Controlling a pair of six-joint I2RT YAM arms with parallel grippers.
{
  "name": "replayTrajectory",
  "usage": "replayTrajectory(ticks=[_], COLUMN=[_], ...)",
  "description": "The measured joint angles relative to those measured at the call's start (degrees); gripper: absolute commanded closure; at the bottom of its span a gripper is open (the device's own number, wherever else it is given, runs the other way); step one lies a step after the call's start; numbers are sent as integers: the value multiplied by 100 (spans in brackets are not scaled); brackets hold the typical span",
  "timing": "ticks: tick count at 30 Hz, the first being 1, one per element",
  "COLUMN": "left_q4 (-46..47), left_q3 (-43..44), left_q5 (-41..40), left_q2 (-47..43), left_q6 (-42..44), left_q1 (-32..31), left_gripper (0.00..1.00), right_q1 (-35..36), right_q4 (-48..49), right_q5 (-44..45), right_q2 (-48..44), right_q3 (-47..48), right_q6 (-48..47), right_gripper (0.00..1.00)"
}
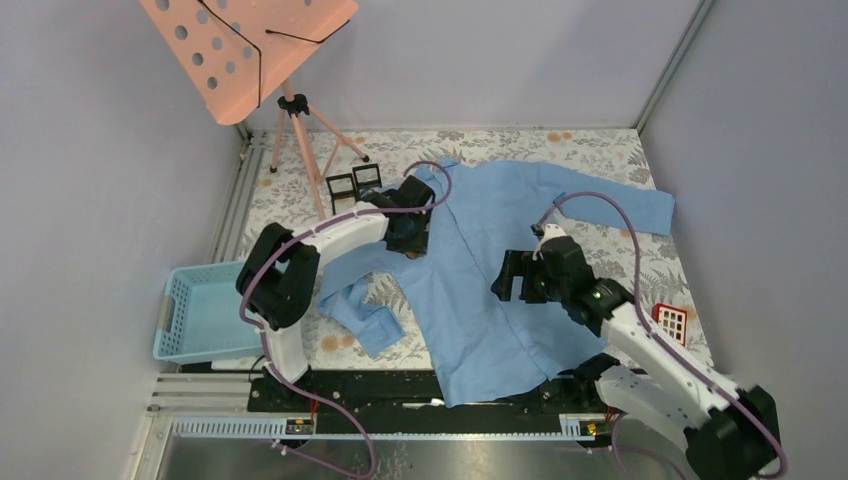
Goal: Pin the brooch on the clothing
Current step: Pick up the brooch from the center of the board.
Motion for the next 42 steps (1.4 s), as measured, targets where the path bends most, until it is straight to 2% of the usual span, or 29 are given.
replayTrajectory(ticks=[7, 13, 17, 24, 34, 42], left_q4=[702, 1351, 1827, 2664, 3224, 3427], left_q3=[-507, -1008, -1235, -1941, -2330, -2433], left_q5=[157, 267, 334, 498, 782, 957], left_q2=[-9, -13, -103, -483, -680, -879], left_q6=[42, 234, 332, 452, 682, 796], left_q1=[-647, -986, -1139, -1211, -1314, -1353], left_gripper=[59, 59, 59, 59, 59, 59], right_q1=[-164, -691, -752, -892, -957, -957], right_q4=[822, 1681, 1873, 2203, 2409, 2378], right_q5=[-1019, -2037, -2424, -2798, -3370, -3679], right_q2=[1733, 2616, 3128, 3759, 4544, 4951], right_q3=[328, 435, 619, 935, 1346, 1478], right_q6=[87, 400, 470, 520, 461, 208], right_gripper=[13, 19, 23, 31, 43, 44])
